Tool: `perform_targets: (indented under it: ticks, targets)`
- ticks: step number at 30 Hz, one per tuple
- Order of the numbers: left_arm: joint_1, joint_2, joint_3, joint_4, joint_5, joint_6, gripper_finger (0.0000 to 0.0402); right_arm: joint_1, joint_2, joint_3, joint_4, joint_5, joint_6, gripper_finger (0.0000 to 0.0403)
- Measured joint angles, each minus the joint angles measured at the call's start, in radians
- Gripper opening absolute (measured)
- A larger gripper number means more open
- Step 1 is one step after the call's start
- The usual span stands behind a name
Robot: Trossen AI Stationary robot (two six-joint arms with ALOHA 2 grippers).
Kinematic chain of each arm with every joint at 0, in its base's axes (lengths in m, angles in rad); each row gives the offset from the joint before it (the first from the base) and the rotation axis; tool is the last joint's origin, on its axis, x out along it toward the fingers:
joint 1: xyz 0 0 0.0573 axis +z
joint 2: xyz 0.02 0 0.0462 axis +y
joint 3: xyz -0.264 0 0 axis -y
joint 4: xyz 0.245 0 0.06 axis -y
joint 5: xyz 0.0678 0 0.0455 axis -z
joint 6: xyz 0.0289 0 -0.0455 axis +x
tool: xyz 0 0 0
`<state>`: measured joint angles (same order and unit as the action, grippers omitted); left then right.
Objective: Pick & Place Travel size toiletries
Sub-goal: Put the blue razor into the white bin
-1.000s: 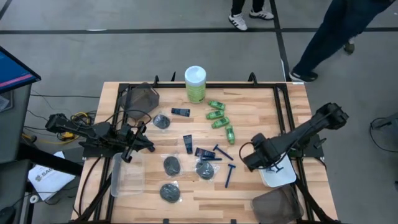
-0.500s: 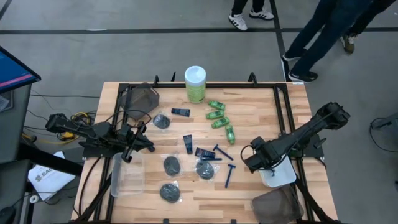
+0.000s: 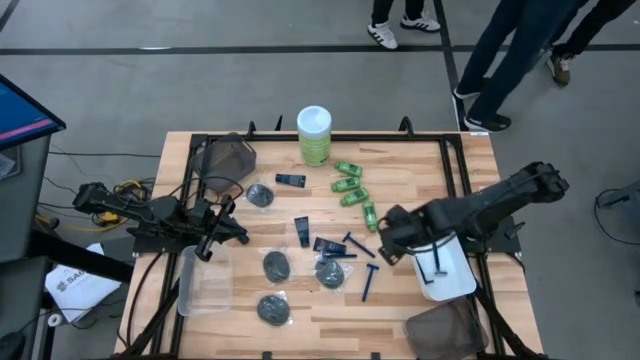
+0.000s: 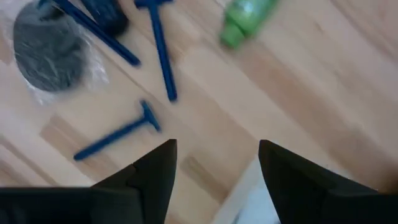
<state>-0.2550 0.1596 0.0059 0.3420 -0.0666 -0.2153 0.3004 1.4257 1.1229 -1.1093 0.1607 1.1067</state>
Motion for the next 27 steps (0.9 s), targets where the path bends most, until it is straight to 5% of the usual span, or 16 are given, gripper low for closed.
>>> perform_targets:
  ticks: [12, 27]
  targets:
    - [0.0, 0.0, 0.0, 0.001, 0.0, 0.0, 0.0003, -0.161, 0.289, 0.088, 0.236, -0.115, -0.408, 0.0219]
    - [0.0, 0.032, 0.0, 0.004, 0.0, 0.0, 0.0003, -0.241, 0.482, 0.144, 0.295, -0.168, -0.62, 0.0216]
